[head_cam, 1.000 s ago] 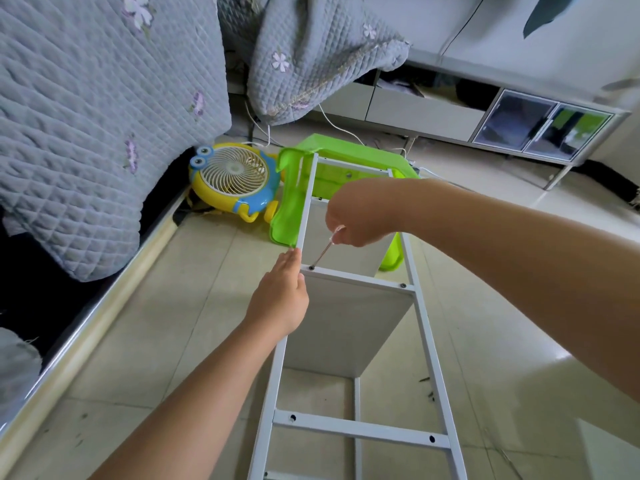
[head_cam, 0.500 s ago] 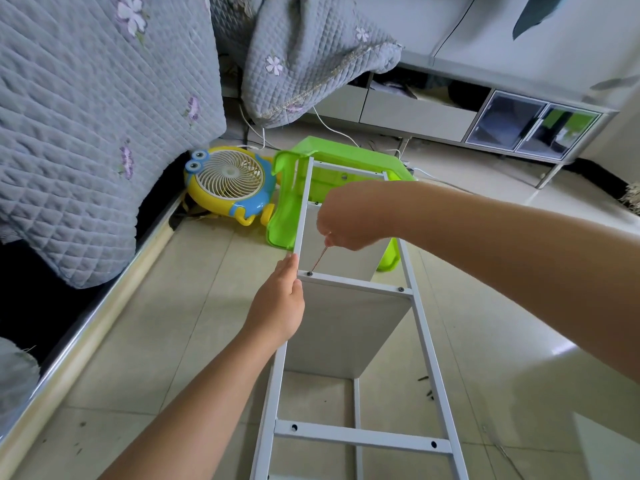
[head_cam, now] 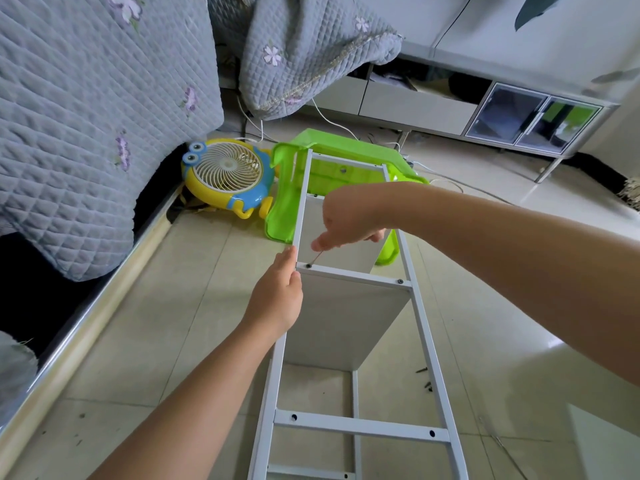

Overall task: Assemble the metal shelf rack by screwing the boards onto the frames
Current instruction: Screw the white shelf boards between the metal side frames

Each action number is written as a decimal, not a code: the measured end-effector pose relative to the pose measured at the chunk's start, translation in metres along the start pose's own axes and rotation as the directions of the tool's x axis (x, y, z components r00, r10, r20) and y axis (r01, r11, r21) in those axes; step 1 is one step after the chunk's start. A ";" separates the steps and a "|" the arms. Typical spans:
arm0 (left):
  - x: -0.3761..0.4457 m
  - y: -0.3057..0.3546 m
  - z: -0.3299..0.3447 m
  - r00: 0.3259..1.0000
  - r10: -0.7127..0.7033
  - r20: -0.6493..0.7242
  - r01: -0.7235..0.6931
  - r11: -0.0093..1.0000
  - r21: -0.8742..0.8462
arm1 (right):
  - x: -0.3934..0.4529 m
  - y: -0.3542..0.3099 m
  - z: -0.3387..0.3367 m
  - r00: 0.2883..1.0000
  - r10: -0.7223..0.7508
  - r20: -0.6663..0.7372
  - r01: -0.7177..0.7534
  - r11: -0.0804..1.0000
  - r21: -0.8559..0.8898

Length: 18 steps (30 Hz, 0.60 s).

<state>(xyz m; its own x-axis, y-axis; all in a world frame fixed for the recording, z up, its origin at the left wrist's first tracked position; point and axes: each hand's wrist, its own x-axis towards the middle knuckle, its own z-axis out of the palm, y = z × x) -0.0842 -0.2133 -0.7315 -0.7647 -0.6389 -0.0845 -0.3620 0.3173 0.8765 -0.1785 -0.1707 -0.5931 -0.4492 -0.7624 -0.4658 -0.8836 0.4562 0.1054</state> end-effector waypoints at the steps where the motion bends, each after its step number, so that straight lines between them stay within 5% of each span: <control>1: 0.000 0.000 0.000 1.000 -0.003 -0.001 0.003 1.000 0.001 | -0.003 -0.002 0.000 0.999 -0.035 -0.014 0.034 0.996 -0.084; 3: -0.001 0.000 0.000 1.000 -0.008 -0.001 0.008 1.000 0.000 | -0.006 -0.009 0.001 0.992 -0.100 -0.074 0.078 0.965 -0.251; 6: -0.001 0.000 0.000 1.000 -0.014 -0.003 0.014 1.000 -0.008 | -0.006 -0.012 -0.001 0.988 -0.108 -0.113 0.072 0.957 -0.280; 9: 0.001 -0.001 0.000 1.000 -0.021 -0.017 0.021 1.000 -0.010 | 0.012 -0.002 -0.004 0.995 0.075 0.067 -0.080 0.993 0.087; 11: 0.002 -0.001 0.001 0.999 -0.021 -0.026 0.021 1.000 -0.008 | 0.021 0.008 -0.006 0.940 0.211 0.267 -0.301 0.880 0.367; 13: 0.002 -0.001 0.001 1.000 -0.016 -0.021 0.015 1.000 -0.008 | 0.024 0.015 -0.005 0.903 0.235 0.361 -0.392 0.795 0.462; 18: 0.003 -0.001 0.002 1.000 -0.004 -0.017 0.004 1.000 0.008 | 0.021 0.007 -0.005 0.977 0.144 0.155 -0.181 0.946 0.267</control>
<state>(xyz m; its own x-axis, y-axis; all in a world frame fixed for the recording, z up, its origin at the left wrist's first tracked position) -0.0872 -0.2137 -0.7335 -0.7541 -0.6519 -0.0796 -0.3690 0.3202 0.8725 -0.1953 -0.1858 -0.5979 -0.5456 -0.6088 -0.5759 -0.7195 0.6927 -0.0506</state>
